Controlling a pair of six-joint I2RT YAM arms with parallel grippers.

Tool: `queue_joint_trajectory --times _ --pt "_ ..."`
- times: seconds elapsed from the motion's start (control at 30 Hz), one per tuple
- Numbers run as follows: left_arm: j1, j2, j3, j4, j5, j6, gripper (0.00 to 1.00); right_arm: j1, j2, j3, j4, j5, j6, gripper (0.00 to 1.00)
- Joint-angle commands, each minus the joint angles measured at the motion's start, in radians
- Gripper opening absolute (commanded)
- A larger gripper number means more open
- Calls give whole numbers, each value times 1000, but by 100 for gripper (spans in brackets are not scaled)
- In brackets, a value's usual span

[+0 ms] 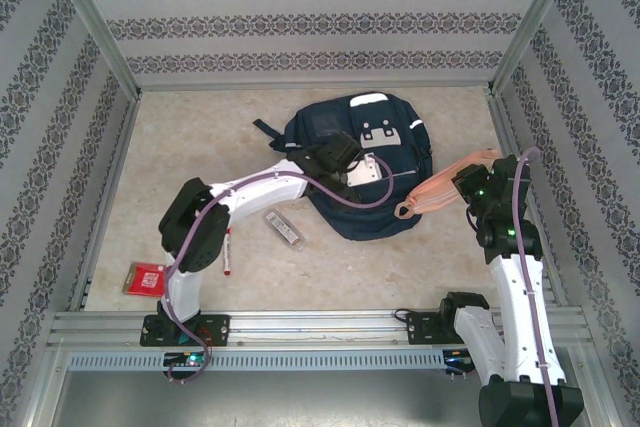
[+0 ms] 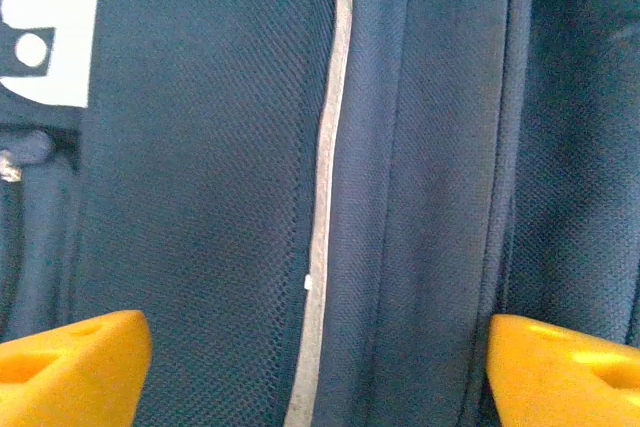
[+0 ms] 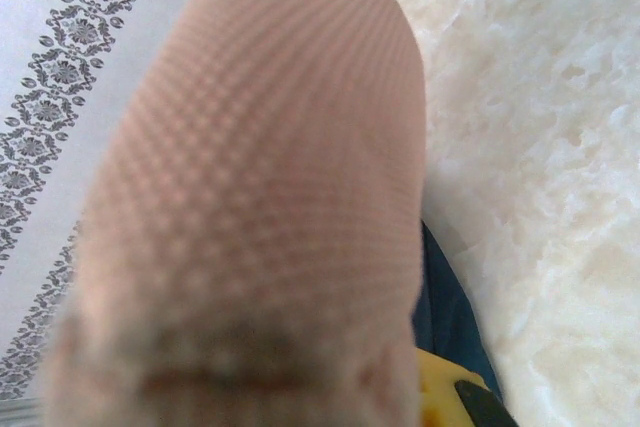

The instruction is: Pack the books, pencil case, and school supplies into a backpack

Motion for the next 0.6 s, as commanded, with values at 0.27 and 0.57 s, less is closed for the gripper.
queue_joint_trajectory --times 0.27,0.57 --pt "2 81 176 -149 10 -45 22 5 32 -47 66 -126 48 0" --pt "48 30 393 -257 33 -184 0 41 66 -104 83 -435 21 0"
